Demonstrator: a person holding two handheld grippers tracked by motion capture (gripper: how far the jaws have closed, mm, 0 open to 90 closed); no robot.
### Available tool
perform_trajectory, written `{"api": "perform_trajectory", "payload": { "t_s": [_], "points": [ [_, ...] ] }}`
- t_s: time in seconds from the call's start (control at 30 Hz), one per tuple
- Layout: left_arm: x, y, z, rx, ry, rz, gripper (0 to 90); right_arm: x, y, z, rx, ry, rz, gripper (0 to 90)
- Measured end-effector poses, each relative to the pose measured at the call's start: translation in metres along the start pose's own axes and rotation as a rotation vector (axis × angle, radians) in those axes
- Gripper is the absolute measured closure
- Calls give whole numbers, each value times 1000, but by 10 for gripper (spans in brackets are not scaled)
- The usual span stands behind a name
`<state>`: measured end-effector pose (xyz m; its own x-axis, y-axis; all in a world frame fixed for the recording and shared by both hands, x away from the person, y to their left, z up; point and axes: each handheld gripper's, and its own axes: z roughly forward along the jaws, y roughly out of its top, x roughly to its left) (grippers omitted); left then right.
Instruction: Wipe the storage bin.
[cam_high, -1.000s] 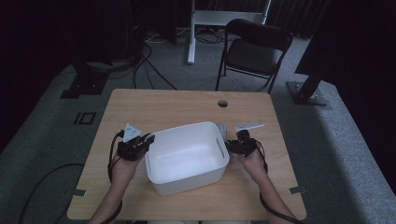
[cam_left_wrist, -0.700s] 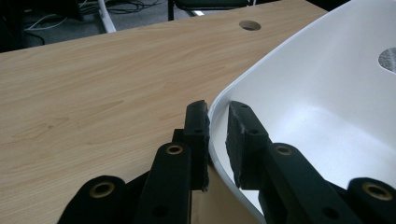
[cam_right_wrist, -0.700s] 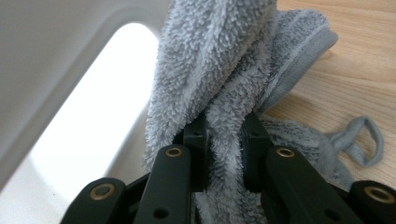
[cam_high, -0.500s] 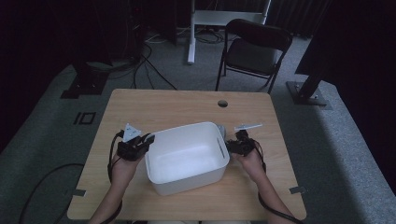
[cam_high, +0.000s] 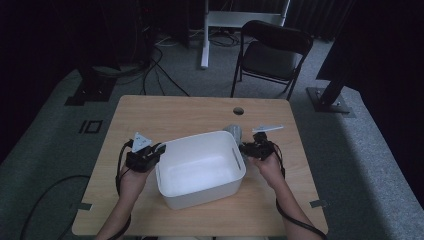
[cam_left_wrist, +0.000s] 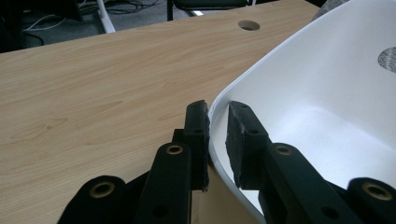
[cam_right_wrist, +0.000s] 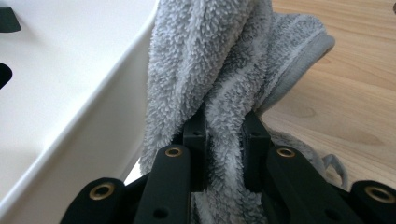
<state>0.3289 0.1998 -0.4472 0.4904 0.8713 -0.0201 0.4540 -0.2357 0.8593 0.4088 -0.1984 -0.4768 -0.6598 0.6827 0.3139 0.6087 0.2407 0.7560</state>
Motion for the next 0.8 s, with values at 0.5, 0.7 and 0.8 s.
{"api": "perform_trajectory", "payload": {
  "t_s": [0.5, 0.7, 0.8],
  "points": [
    [0, 0, 0, 1, -2, -2, 783, -11, -14, 21, 97, 0, 17, 773],
    [0, 0, 0, 0, -3, -4, 783, -10, -3, 5, 23, 33, 25, 772],
    [-1, 0, 0, -1, -4, -4, 782, -7, 5, -5, -27, 53, 11, 771]
  ]
}}
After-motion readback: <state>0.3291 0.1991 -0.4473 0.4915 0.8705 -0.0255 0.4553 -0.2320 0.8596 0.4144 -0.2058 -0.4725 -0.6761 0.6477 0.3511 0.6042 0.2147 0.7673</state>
